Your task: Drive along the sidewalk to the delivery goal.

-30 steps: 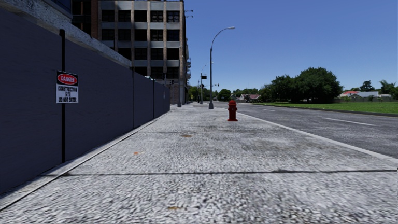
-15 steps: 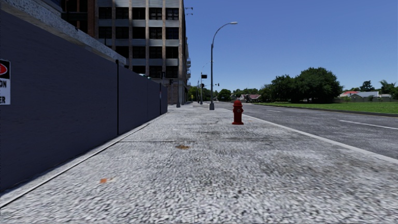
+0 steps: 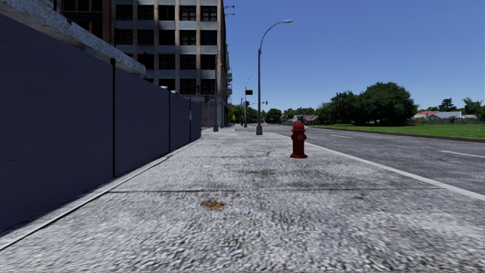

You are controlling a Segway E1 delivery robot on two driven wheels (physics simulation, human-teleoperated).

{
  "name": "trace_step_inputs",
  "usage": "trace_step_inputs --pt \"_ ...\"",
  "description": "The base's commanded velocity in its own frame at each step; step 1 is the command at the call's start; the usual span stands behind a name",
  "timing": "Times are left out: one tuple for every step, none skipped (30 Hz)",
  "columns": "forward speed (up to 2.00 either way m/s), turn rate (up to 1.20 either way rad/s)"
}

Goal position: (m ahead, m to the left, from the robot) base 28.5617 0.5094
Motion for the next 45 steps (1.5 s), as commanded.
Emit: trace_step_inputs --pt "2.0 0.0" --pt "2.0 0.0" --pt "2.0 0.0" --pt "2.0 0.0" --pt "2.0 0.0" --pt "2.0 0.0" --pt "2.0 0.0" --pt "2.0 0.0" --pt "2.0 0.0" --pt "2.0 0.0" --pt "2.0 0.0" --pt "2.0 0.0" --pt "2.0 0.0" --pt "2.0 0.0" --pt "2.0 0.0" --pt "2.0 0.0" --pt "2.0 0.0" --pt "2.0 0.0" --pt "2.0 0.0" --pt "2.0 0.0" --pt "2.0 0.0" --pt "2.0 0.0" --pt "2.0 0.0" --pt "2.0 0.0" --pt "2.0 0.0" --pt "2.0 0.0" --pt "2.0 0.0" --pt "2.0 0.0" --pt "2.0 0.0" --pt "2.0 0.0" --pt "2.0 0.0" --pt "2.0 0.0" --pt "2.0 0.0" --pt "2.0 0.04" --pt "2.0 0.04" --pt "2.0 0.11" --pt "2.0 0.17" --pt "2.0 0.18" --pt "2.0 0.19" --pt "2.0 0.19" --pt "2.0 0.19" --pt "2.0 0.19" --pt "2.0 0.19" --pt "2.0 0.19" --pt "2.0 0.19"
